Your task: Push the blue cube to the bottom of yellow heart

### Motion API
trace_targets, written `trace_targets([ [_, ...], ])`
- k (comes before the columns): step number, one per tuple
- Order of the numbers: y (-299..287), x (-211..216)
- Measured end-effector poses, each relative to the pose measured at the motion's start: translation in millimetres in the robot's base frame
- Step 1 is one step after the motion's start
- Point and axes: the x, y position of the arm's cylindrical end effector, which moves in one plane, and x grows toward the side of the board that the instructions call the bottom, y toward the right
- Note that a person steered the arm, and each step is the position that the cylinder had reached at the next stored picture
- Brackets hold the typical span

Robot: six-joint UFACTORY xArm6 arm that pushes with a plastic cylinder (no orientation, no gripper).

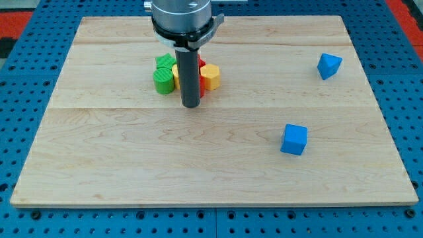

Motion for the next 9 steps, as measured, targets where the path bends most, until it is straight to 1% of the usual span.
trace_targets([
  [1, 53.2, 26.2],
  [2, 142.3, 27.5],
  [3, 227.0, 18.1],
  [4, 242.0, 84.9],
  [5, 205.9, 111.5],
  [6, 198.0, 66.2],
  [8, 127.5, 63.1],
  [9, 104.3, 63.1],
])
